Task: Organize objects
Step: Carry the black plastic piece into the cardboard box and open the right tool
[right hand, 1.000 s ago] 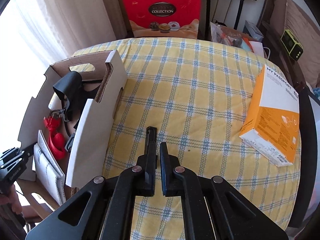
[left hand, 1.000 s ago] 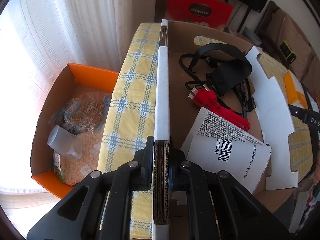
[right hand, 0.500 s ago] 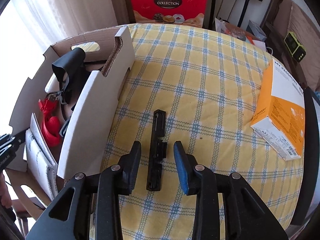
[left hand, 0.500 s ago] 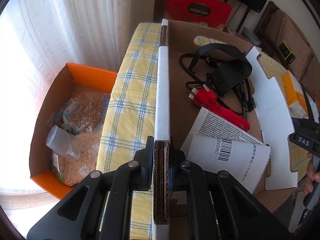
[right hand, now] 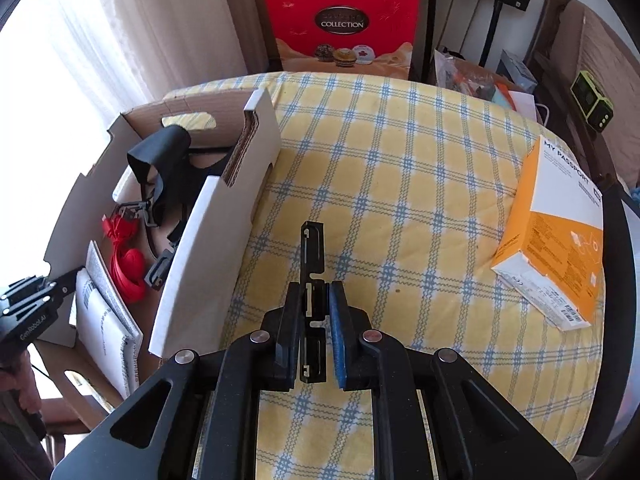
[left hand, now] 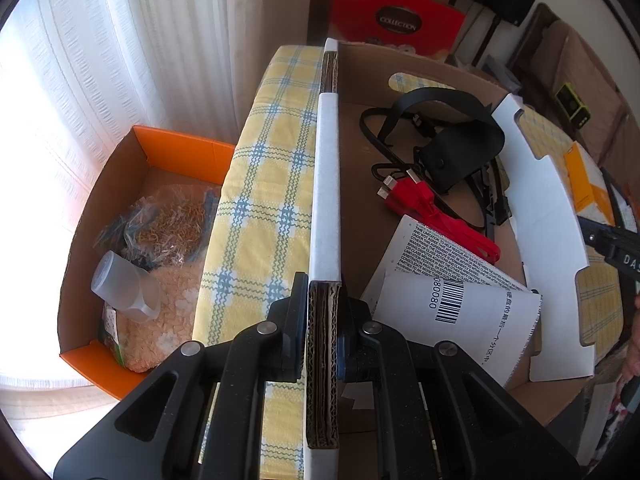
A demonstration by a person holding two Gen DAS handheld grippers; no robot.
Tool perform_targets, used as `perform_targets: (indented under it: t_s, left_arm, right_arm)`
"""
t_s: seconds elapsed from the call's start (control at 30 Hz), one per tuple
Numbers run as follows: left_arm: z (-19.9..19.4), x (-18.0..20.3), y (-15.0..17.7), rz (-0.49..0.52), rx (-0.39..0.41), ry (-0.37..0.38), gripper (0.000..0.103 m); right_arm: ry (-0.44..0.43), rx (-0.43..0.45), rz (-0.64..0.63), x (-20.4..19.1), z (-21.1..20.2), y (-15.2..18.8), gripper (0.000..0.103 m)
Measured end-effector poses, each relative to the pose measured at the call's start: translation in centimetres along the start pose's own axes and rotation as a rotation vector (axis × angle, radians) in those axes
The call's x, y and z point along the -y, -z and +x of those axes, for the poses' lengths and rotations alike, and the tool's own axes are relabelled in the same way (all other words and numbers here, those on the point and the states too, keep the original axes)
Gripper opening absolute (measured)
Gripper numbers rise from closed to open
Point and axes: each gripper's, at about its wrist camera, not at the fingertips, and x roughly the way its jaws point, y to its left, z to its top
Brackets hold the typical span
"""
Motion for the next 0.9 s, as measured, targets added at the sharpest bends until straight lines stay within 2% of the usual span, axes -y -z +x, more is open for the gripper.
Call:
perform_targets:
  t_s: [0.17,0.33,0.57,0.67,0.73,0.9]
  left_arm:
    - [0.0,0.6,0.0,0.013,0.001,-0.007,0.01]
    - [0.1,2.0,0.0,0.036,-0.002,-0.005,0.01]
    - [0.2,3.8,0.0,0.056,-0.007,0.003,0.01]
    - [0.3,4.4,0.0,0.073,-0.009,0.006,0.01]
    - [0.2,4.7,0.0,0.081,-0.008,0.01,0.01]
    - [0.3,5.2,-0.1,0.091,-0.01,0.017,0.01]
  right_arm:
    - [-0.034,0.053,0.012,0.4,-3.0,-1.8,0.012]
    - [-0.085,0.09,-0.016,-1.4,-5.3,-3.3,0.012]
    - [-0.103,0.055,-0.043,-4.4,-3.6,-3.3,0.012]
    - [-0.105,0.022,-0.037,-4.1,-2.4,-3.0,0.017]
    - [-0.11,0.023,-0.027,-3.7,-2.3,-2.7,0.029]
    - [-0.101,0.058,-0.005,-1.8,-3.9,-2.6,0.031]
